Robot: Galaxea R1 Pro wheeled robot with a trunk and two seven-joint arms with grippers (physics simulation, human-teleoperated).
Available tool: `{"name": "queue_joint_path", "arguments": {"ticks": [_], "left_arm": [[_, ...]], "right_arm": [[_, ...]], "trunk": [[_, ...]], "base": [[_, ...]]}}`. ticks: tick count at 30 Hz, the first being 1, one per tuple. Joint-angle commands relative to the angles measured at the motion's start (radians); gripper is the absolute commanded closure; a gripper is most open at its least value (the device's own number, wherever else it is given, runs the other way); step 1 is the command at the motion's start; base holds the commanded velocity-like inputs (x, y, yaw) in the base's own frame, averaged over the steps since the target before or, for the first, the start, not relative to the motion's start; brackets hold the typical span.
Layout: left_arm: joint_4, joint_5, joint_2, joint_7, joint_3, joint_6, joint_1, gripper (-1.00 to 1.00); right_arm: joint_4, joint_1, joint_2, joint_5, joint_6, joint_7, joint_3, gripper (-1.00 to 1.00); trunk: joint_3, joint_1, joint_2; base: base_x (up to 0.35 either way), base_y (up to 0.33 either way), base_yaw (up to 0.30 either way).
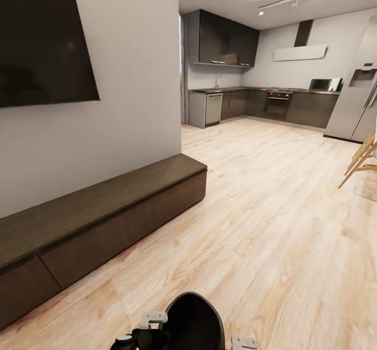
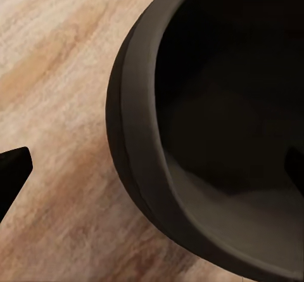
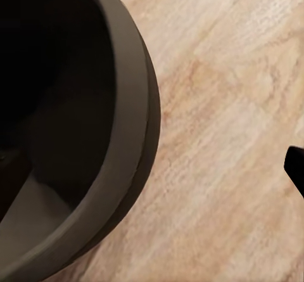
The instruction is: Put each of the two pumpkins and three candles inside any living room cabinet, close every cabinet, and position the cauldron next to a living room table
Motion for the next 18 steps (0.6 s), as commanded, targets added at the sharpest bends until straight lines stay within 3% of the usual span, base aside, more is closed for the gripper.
{"name": "queue_joint_path", "arguments": {"ticks": [1,18], "left_arm": [[-0.002,0.007,0.0,0.0,-0.003,0.003,0.0,-1.0],[-0.002,0.008,0.001,-0.003,-0.004,-0.024,0.0,-1.0]], "right_arm": [[0.0,-0.001,0.0,-0.009,-0.003,-0.007,0.006,-1.0],[0.0,-0.001,0.0,-0.009,-0.003,-0.007,0.006,-1.0]], "trunk": [[-0.004,0.004,-0.008],[-0.057,0.069,-0.127]], "base": [[0.0,0.0,0.0],[0.0,0.0,0.0]]}}
